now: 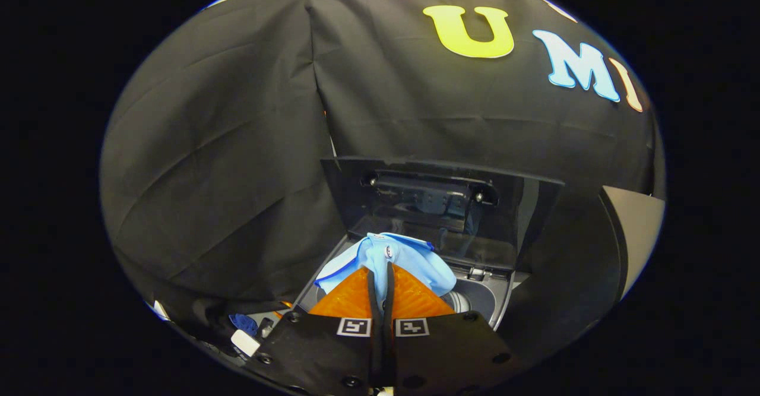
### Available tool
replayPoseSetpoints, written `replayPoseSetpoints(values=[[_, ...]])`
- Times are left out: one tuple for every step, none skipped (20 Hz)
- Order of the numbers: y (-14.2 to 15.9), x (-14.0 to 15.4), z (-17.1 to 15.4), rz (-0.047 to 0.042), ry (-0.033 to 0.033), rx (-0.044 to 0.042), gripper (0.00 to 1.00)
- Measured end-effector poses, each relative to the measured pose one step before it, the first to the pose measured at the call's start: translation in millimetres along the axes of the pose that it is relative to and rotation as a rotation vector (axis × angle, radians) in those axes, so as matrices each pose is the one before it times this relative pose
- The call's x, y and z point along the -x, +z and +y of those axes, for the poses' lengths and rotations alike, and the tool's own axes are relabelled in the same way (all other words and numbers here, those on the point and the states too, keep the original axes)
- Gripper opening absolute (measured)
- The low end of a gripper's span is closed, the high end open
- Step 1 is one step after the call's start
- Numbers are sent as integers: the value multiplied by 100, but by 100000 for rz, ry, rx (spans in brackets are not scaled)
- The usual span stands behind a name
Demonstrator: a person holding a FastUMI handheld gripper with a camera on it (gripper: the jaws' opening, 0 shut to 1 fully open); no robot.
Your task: Put the clothes into the washing machine and then close the washing machine lid.
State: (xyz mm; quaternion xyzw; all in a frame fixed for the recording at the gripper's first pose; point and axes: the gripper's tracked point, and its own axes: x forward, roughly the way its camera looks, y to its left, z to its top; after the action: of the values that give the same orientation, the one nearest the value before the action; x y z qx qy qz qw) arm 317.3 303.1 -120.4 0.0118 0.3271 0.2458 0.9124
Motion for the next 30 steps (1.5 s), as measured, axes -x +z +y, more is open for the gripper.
replayPoseSetpoints(values=[[-293,-600,-100,316,-584,-199,1],[-387,-540,-191,426,-718,-314,1],[-368,-463,-121,253,-660,-285,1],[-176,-617,-177,73,-881,-295,1],[-258,-566,-210,158,-822,-430,1],[-428,-494,-71,299,-742,-328,1],[-432,-405,-81,363,-807,-261,1],[-656,-372,57,423,-702,-240,1],[-444,-382,-15,464,-555,-355,1],[-445,-435,155,560,109,-352,1],[-253,-310,147,-39,8,-257,1],[-479,-241,94,163,-772,322,1],[-148,-234,-27,47,-676,253,1],[-259,-371,-36,-13,-499,-196,1],[-282,-266,-21,608,-289,-503,1],[-344,-201,-25,503,-549,-537,1],[-252,-220,-105,815,-540,-561,1],[-395,-290,70,896,-209,-683,1],[-422,-153,45,1375,-474,-761,2],[-533,-62,-170,1618,-809,-756,3],[-583,-50,-115,1261,-585,-1234,4],[-364,-82,55,1345,219,-1533,6],[-172,-109,-184,1085,-232,-1020,17],[-272,-148,-96,239,-109,-780,29],[221,305,-166,24,-967,-143,41],[-153,-204,11,-92,-351,-212,53],[17,29,-71,-487,-579,-707,65],[-92,164,-80,-838,-527,-406,76],[87,82,-53,-179,-179,-460,88],[-38,54,-141,-90,-303,-154,100]])
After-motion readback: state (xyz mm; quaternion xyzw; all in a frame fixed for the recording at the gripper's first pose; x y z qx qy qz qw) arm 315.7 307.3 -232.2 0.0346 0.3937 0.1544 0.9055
